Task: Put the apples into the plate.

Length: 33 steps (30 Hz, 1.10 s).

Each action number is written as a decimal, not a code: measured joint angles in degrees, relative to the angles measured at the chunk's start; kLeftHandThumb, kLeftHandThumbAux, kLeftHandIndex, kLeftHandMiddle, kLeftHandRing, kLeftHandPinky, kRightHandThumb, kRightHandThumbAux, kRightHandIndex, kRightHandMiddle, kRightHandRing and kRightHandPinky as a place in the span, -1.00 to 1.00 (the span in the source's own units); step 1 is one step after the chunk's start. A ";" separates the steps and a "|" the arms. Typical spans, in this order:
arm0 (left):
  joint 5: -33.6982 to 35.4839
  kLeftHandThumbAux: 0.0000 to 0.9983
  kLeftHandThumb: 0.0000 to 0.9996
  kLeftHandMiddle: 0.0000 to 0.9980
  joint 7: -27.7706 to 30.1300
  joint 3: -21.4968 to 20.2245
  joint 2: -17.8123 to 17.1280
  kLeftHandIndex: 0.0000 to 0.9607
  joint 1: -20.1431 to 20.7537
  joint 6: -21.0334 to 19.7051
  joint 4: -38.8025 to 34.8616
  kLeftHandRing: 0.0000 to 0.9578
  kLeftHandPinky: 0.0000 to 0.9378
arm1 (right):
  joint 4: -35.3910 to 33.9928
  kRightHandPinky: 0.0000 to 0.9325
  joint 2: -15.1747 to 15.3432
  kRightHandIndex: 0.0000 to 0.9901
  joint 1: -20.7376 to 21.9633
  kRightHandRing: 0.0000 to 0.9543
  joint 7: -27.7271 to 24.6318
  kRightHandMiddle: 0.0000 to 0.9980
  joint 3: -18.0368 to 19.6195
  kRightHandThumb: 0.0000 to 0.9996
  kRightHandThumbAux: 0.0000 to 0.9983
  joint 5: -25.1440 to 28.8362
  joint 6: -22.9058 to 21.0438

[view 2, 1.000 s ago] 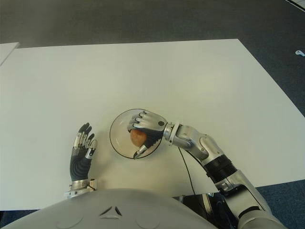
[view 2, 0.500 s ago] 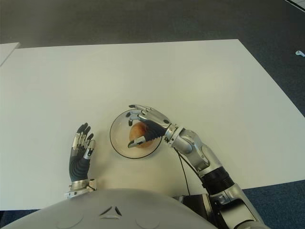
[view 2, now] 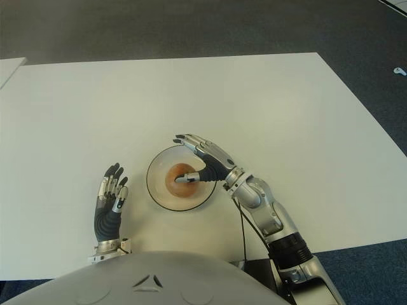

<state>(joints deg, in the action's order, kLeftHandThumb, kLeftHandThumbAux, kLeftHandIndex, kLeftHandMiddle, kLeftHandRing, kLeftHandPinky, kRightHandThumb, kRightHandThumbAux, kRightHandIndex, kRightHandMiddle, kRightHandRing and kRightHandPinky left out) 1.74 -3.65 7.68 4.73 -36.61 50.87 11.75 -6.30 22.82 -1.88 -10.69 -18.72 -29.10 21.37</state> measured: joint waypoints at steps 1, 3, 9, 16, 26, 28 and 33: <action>0.03 -0.06 -0.79 -0.93 0.04 0.00 0.00 -0.94 0.02 0.05 0.04 -0.99 -0.92 | 0.11 -1.00 -0.12 -1.00 -0.03 -1.00 0.34 -1.00 0.02 -0.89 -0.56 -0.04 0.01; 0.09 -0.06 -0.79 -0.93 0.07 0.01 0.01 -0.94 0.08 0.14 0.11 -0.99 -0.92 | 0.22 -1.00 -0.24 -1.00 -0.07 -1.00 0.99 -1.00 0.08 -0.91 -0.57 -0.23 0.03; 0.65 -0.05 -0.79 -0.93 0.43 0.07 0.08 -0.95 0.33 0.20 0.23 -1.00 -0.93 | 0.12 -1.00 -0.28 -1.00 -0.31 -1.00 2.08 -1.00 0.93 -0.94 -0.59 -0.89 -0.52; 0.58 -0.02 -0.80 -0.94 0.49 0.05 0.10 -0.96 0.46 0.86 0.59 -1.00 -0.94 | -0.88 -1.00 -0.86 -1.00 -1.67 -1.00 1.68 -1.00 2.35 -0.99 -0.60 0.61 -3.67; 0.57 -0.02 -0.79 -0.95 0.49 0.04 0.06 -0.97 0.50 1.19 0.47 -1.00 -0.94 | 1.67 -1.00 -4.27 -1.00 -6.76 -1.00 -4.06 -1.00 8.10 -0.93 -0.52 21.26 -7.36; 0.58 -0.01 -0.78 -0.96 0.49 0.05 0.06 -0.97 0.51 1.27 0.19 -1.00 -0.94 | 1.70 -1.00 -5.31 -1.00 -8.02 -1.00 -5.25 -1.00 9.67 -0.91 -0.47 25.73 -8.76; 0.60 0.02 -0.78 -0.97 0.49 0.07 0.04 -0.99 0.50 1.59 0.11 -1.00 -0.93 | 3.85 -1.00 -8.63 -0.98 -11.07 -1.00 -7.55 -0.99 14.91 -0.88 -0.40 37.38 -11.25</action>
<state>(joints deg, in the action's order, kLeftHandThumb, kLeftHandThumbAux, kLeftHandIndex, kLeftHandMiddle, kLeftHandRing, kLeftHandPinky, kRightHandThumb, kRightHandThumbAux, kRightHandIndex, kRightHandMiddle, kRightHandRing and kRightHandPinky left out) 2.34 -3.16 7.74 4.77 -36.10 52.46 11.86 -2.44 14.19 -12.95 -18.24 -3.81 8.28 10.13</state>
